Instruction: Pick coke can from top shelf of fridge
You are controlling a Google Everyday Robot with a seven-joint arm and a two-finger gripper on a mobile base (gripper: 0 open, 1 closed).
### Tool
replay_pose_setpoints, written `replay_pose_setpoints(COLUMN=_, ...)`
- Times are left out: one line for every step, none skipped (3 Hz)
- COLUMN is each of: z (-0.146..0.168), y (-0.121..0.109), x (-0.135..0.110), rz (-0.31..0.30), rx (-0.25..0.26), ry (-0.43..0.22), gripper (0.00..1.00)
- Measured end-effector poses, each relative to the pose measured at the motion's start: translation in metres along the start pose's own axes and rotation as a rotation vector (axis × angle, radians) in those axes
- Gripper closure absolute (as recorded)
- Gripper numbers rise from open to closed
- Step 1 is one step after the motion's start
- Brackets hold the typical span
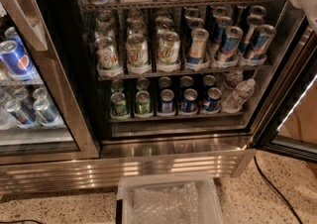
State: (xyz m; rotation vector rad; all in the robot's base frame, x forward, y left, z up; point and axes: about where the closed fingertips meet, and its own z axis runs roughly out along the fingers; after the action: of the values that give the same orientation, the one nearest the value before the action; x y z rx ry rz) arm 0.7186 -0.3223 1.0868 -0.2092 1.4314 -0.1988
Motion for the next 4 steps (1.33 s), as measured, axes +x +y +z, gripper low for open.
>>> replay_pose_setpoints(z=-0.0005, y=-0.0003, x=-0.0026, rz=0.000, rx=0.005, ry=-0.009, gripper=0.53)
replay_pose_setpoints(z=-0.0019, y=0.0001, x=-0.0049, rz=-0.004, rx=0.009, ry=-0.016, gripper=0.63)
replay_pose_setpoints(z=-0.0019, y=0.0003, x=-0.0050, rz=-0.004, rx=0.009, ry=-0.016, gripper=0.82)
replay_pose_setpoints(z=-0.0019, y=0.0007, x=-0.0052, rz=-0.004, rx=0.008, ry=-0.016, gripper=1.00)
